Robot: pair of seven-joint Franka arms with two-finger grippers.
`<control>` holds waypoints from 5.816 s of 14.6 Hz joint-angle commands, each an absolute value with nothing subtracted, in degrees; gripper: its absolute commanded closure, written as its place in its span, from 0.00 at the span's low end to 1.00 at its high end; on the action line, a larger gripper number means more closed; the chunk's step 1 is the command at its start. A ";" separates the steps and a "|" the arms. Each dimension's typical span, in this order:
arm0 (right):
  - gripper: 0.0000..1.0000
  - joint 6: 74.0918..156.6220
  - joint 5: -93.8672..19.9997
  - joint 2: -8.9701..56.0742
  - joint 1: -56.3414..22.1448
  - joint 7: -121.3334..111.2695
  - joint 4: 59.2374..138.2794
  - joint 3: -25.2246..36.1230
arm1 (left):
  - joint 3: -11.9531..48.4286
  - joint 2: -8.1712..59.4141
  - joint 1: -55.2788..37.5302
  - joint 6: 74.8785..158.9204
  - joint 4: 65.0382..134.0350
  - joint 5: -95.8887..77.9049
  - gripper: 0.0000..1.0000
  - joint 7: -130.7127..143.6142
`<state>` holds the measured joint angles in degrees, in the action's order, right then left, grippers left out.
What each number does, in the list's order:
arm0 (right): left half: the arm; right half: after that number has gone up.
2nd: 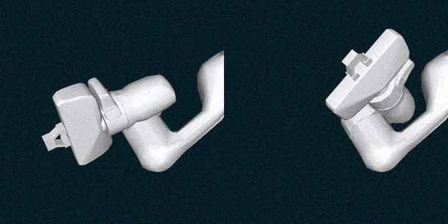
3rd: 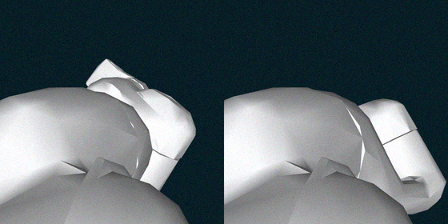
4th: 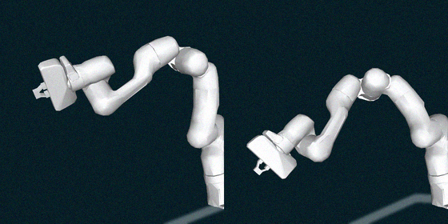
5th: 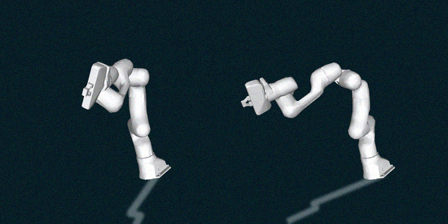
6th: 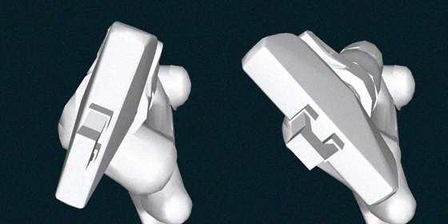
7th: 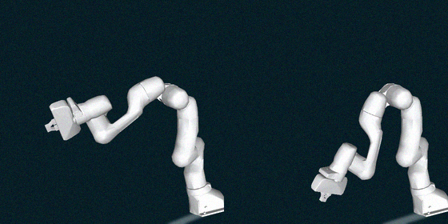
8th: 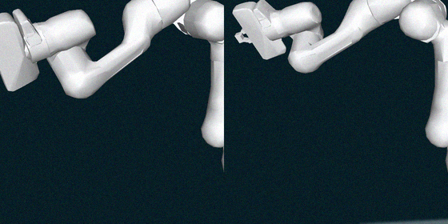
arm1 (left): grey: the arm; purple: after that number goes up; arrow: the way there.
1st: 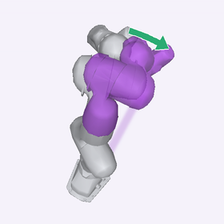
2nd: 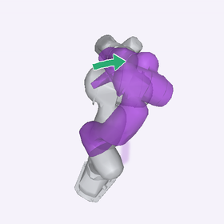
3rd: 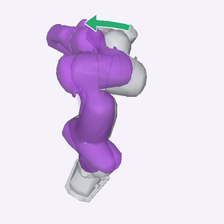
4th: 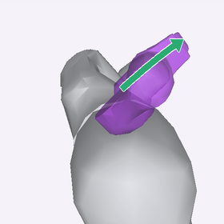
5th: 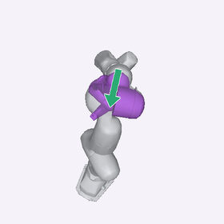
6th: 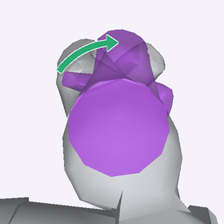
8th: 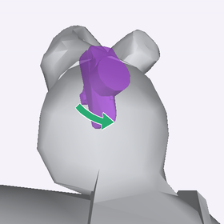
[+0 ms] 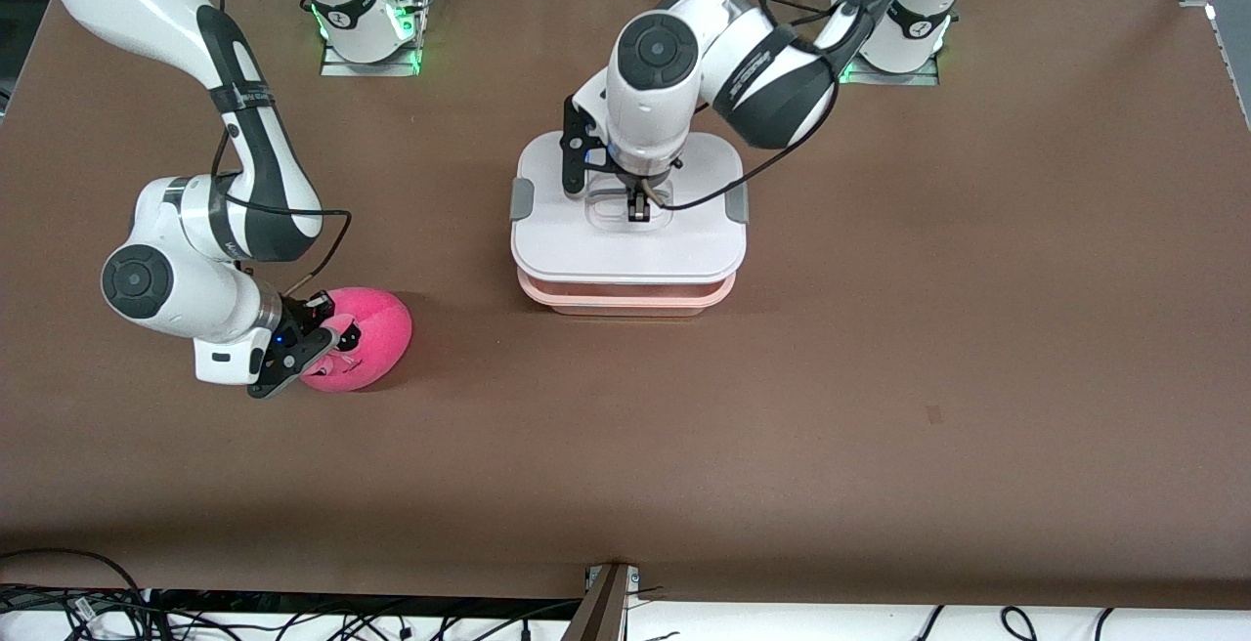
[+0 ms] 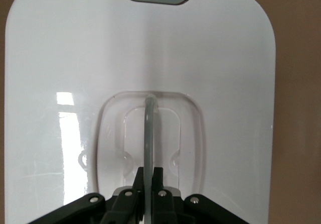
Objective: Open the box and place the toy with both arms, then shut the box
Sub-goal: 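Grasp the lid handle with the left gripper while the right gripper grasps the toy, then lift the lid with the left gripper while the right gripper lowers the toy, then open the right gripper over the box and withdraw it, then carry the lid back over the box with the left gripper, then press the lid onto the box and open the left gripper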
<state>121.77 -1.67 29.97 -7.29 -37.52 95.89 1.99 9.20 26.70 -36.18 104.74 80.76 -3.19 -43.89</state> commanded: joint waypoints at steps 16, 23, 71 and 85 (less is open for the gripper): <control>1.00 100.28 6.94 18.10 -12.55 -42.80 87.28 -23.29 | 8.97 16.60 -0.11 85.43 76.46 -2.02 1.00 -71.78; 1.00 100.37 12.56 21.35 -19.24 -42.71 87.28 -23.20 | 9.05 21.00 5.36 85.96 75.23 2.20 1.00 -76.20; 0.00 83.24 0.62 7.82 -1.31 -2.11 82.27 2.99 | 19.16 37.53 -28.39 108.97 77.34 3.25 1.00 -44.30; 0.00 83.23 0.44 9.23 -1.49 -2.55 83.32 2.81 | 19.07 38.06 -29.97 109.60 78.40 3.60 1.00 -39.90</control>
<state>82.78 1.31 9.54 -1.40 -2.49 82.79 2.77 19.18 38.14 -29.42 109.29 77.81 3.11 -40.91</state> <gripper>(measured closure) 0.000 0.930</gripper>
